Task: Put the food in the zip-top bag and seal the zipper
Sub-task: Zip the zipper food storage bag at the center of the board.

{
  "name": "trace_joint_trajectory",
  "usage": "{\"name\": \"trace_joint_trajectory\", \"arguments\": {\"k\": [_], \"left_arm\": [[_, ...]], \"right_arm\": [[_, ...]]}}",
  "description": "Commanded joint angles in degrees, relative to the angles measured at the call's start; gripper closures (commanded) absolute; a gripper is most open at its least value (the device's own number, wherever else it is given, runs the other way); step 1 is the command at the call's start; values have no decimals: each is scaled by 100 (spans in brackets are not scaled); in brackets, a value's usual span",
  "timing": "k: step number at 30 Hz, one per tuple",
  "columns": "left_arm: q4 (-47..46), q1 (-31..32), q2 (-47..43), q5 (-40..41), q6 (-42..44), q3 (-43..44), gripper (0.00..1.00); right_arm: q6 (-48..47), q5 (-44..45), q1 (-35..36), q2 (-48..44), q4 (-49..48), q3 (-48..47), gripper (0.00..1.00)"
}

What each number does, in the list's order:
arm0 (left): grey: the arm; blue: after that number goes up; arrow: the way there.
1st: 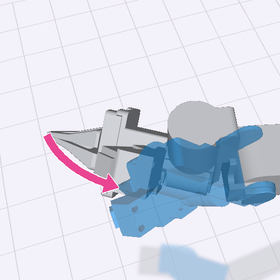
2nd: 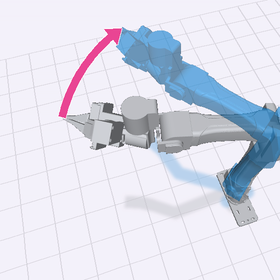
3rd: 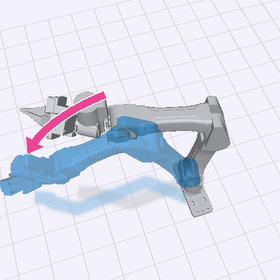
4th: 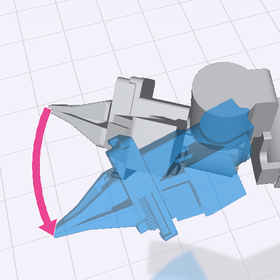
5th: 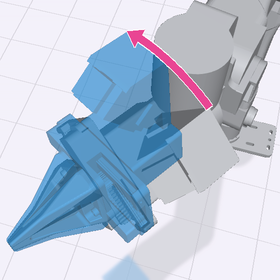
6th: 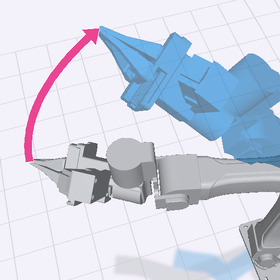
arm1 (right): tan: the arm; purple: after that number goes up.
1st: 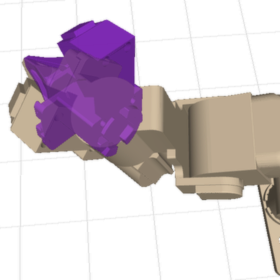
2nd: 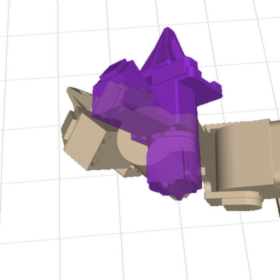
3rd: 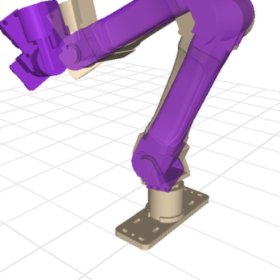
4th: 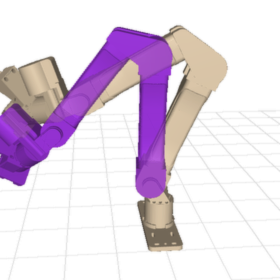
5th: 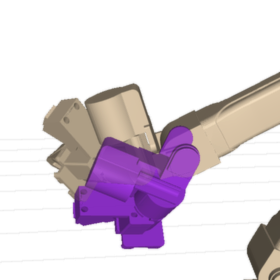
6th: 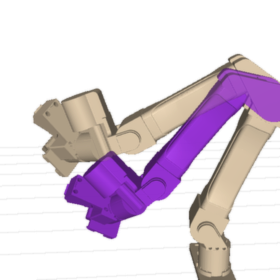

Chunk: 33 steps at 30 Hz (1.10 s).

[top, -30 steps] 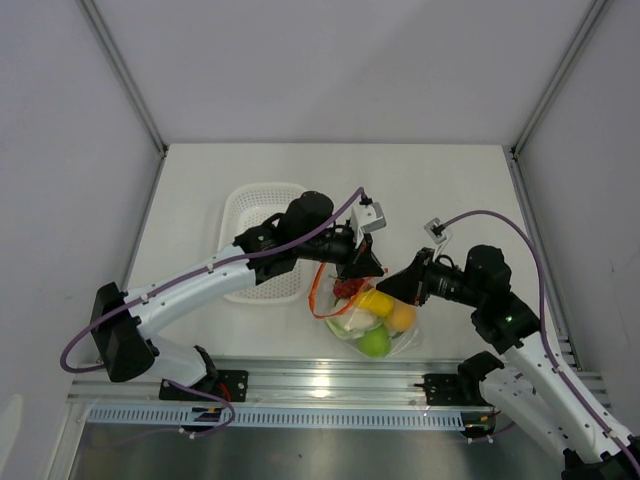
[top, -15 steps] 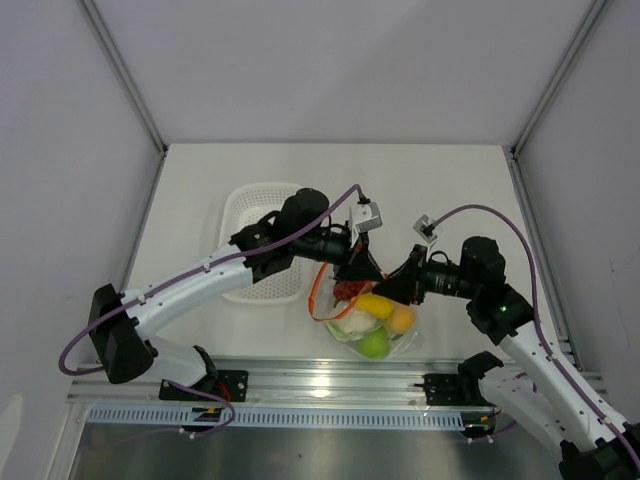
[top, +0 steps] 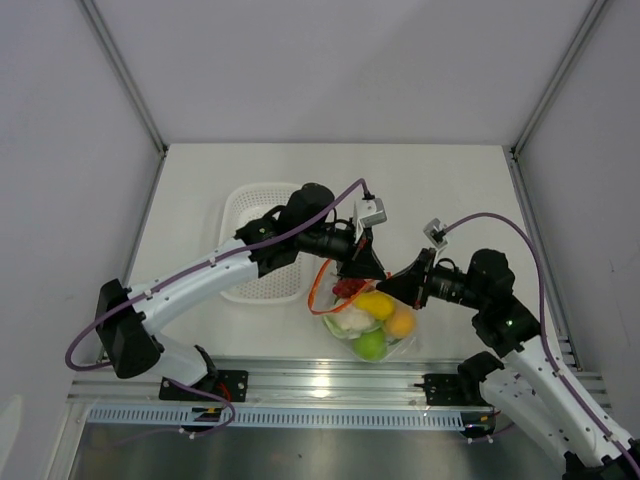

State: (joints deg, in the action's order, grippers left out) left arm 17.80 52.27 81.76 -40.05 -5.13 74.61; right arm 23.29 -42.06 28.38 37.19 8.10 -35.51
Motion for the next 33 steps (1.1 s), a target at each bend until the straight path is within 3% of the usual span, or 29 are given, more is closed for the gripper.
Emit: {"name": "trace_joint_trajectory", "arguments": {"k": [1, 7, 19, 27, 30, 32, 33], "left_arm": [[180, -6, 148, 120, -85, 221, 99], [232, -15, 165, 357, -85, 54, 99], [179, -112, -230, 138, -278, -499, 100], [250, -112, -643, 50, -305, -834, 99], [224, -112, -740, -169, -349, -773, 99], [285, -112, -723, -327, -358, -632, 99], [320, -112, -705, -354, -349, -545, 100]], "right_arm": [[597, 734, 53, -484, -739, 96, 100], [1046, 1569, 185, -1011, -898, 422, 100], [1038, 2052, 203, -1425, -363, 519, 100], [941, 1983, 185, -1399, -160, 440, 100], [451, 1441, 185, -996, 296, -16, 100], [178, 1184, 185, -549, 795, -533, 75], [-111, 1052, 194, -398, 990, -719, 57]]}}
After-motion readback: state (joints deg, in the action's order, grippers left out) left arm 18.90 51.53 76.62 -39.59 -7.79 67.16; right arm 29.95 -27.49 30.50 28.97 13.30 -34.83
